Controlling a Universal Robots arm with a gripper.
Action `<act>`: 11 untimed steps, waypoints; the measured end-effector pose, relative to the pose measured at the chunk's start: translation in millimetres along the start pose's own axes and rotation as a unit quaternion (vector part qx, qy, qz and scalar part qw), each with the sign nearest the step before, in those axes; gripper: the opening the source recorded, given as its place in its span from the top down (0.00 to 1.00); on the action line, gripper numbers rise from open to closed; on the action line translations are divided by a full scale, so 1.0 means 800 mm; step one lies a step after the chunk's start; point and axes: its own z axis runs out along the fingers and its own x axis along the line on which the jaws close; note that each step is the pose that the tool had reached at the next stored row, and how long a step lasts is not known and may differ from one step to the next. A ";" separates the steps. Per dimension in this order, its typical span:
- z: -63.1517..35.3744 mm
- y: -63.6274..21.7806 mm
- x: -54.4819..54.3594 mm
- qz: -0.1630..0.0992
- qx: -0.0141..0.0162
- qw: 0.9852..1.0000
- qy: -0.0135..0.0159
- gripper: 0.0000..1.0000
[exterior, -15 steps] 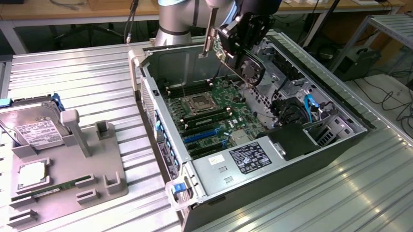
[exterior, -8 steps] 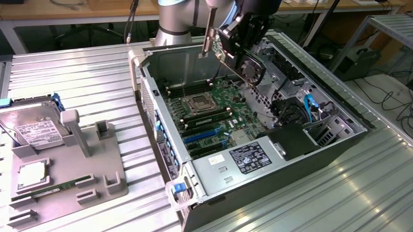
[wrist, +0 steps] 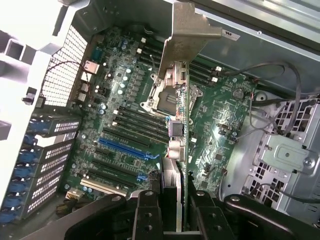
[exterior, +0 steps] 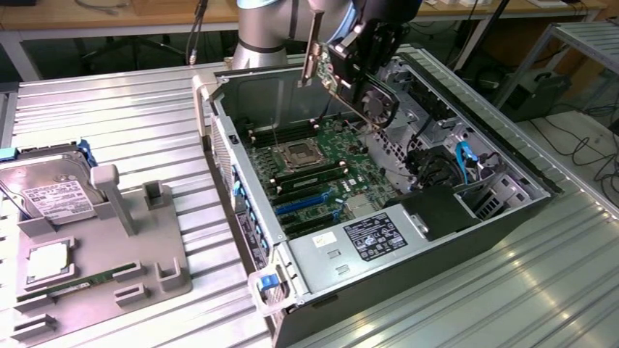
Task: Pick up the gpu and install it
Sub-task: 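Insert the gpu into the slot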
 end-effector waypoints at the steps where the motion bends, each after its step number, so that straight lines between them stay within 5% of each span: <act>1: 0.000 0.000 0.000 -0.002 0.000 1.000 0.000 0.72; 11: 0.000 0.000 0.000 -0.022 -0.001 1.000 0.001 0.72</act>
